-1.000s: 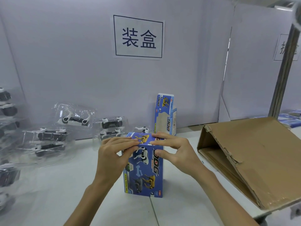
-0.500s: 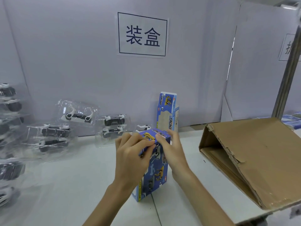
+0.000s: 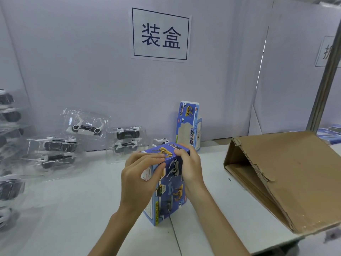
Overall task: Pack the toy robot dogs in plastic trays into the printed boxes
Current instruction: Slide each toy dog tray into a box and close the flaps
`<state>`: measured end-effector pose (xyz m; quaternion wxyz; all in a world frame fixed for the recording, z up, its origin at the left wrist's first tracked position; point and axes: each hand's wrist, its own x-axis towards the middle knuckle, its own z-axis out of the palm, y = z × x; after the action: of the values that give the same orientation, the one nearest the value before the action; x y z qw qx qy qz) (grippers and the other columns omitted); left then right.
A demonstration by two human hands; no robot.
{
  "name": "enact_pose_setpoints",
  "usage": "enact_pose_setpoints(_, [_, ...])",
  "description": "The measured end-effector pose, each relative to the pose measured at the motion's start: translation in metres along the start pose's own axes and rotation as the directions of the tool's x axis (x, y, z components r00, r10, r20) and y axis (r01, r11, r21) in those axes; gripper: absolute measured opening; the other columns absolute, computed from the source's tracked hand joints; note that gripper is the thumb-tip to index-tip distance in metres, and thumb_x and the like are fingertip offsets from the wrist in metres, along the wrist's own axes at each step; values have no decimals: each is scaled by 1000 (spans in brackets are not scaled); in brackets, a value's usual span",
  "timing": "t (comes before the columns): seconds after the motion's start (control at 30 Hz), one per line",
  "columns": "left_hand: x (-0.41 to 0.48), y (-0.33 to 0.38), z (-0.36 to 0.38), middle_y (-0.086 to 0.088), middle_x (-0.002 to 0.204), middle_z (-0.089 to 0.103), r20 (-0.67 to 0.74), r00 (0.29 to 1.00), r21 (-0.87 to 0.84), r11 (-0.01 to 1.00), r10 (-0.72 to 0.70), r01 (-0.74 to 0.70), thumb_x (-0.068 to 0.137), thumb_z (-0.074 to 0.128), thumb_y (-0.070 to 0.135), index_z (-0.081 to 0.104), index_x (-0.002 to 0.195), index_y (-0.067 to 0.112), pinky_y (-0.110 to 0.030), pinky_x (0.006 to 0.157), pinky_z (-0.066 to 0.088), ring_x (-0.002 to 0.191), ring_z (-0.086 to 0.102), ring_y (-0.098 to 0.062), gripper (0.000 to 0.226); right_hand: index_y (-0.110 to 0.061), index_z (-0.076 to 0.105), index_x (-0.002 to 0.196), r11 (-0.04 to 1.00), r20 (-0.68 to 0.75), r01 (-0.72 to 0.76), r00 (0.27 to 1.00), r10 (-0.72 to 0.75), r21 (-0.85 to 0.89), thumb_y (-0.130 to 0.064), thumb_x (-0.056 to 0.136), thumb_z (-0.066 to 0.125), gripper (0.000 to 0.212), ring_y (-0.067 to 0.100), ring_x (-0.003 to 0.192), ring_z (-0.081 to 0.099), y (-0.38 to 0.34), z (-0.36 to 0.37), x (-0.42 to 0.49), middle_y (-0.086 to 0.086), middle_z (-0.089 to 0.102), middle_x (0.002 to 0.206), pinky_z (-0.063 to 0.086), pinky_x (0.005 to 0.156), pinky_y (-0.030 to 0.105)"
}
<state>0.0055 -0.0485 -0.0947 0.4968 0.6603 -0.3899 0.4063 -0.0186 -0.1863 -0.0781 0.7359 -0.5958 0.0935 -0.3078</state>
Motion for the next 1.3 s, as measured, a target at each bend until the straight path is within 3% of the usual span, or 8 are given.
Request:
enact_pose_setpoints(0.43, [-5, 5, 3, 18, 100, 72, -58, 996, 58, 996, -71, 74, 81, 74, 24, 77, 91, 16, -34, 97, 39, 104, 59, 0, 13, -39, 58, 85, 939, -5, 146, 988, -156, -312, -27, 106, 44, 28, 8, 86, 69, -10, -10, 13, -14, 65, 90, 55, 61, 25])
enact_pose_setpoints(0.57, [-11, 0, 5, 5, 145, 49, -11, 977, -5, 977, -211, 211, 71, 81, 29, 61, 122, 20, -31, 108, 36, 135, 42, -2, 56, -37, 60, 87, 935, 14, 135, 990, -138, -327, -26, 106, 43, 27, 7, 84, 70, -10, -13, 15, -13, 67, 92, 56, 57, 20])
enact_pose_setpoints(0.63, [-18, -3, 4, 4, 147, 39, 111, 867, -142, 856, -485, 497, 56, 87, 35, 34, 142, 25, -22, 106, 39, 133, 40, 6, 102, -32, 64, 91, 950, 25, 98, 995, -95, -296, -24, 106, 43, 27, 6, 80, 72, -11, -19, 19, -9, 71, 90, 57, 59, 22])
enact_pose_setpoints(0.73, [-29, -8, 1, 15, 124, 59, 373, 637, -123, 645, -674, 754, 48, 86, 48, 35, 123, 40, -21, 78, 56, 102, 64, 4, 91, -24, 68, 95, 983, 152, 15, 988, 13, -184, -19, 106, 43, 28, 1, 72, 71, -16, -27, 21, -12, 74, 78, 56, 58, 19])
enact_pose_setpoints(0.83, [-35, -10, -3, 22, 101, 62, 267, 773, 51, 809, -576, 585, 47, 80, 57, 43, 103, 42, -15, 61, 50, 89, 64, 0, 69, -17, 69, 96, 998, 235, -24, 971, 35, -51, -8, 105, 39, 32, 4, 73, 69, -16, -38, 19, -5, 75, 85, 56, 62, 19])
enact_pose_setpoints(0.93, [-31, -10, -8, 9, 107, 63, 158, 963, 240, 955, -217, 176, 48, 83, 37, 52, 116, 31, -36, 80, 50, 93, 59, -17, 75, -14, 66, 98, 988, 294, -125, 951, 94, 88, -14, 99, 50, 16, 17, 83, 63, -14, -53, 18, 9, 68, 108, 51, 70, 29])
enact_pose_setpoints(1.1, [-35, -29, -20, -4, 139, 53, 408, 891, 347, 869, 197, -351, 46, 96, 31, 50, 130, 22, -48, 115, 23, 127, 49, -23, 96, -27, 76, 109, 878, 550, -402, 686, 477, -261, -55, 95, 51, 40, 28, 104, 68, -11, -81, 18, 9, 71, 121, 51, 97, 51])
enact_pose_setpoints(1.3, [-36, -44, -26, -14, 150, 45, 449, 892, 447, 877, -48, -177, 37, 101, 21, 39, 142, 20, -55, 112, 29, 135, 41, -28, 123, -18, 60, 126, 837, 559, -367, 624, 546, -407, -54, 80, 65, 58, 27, 93, 69, -1, -100, 16, 12, 71, 117, 58, 73, 36])
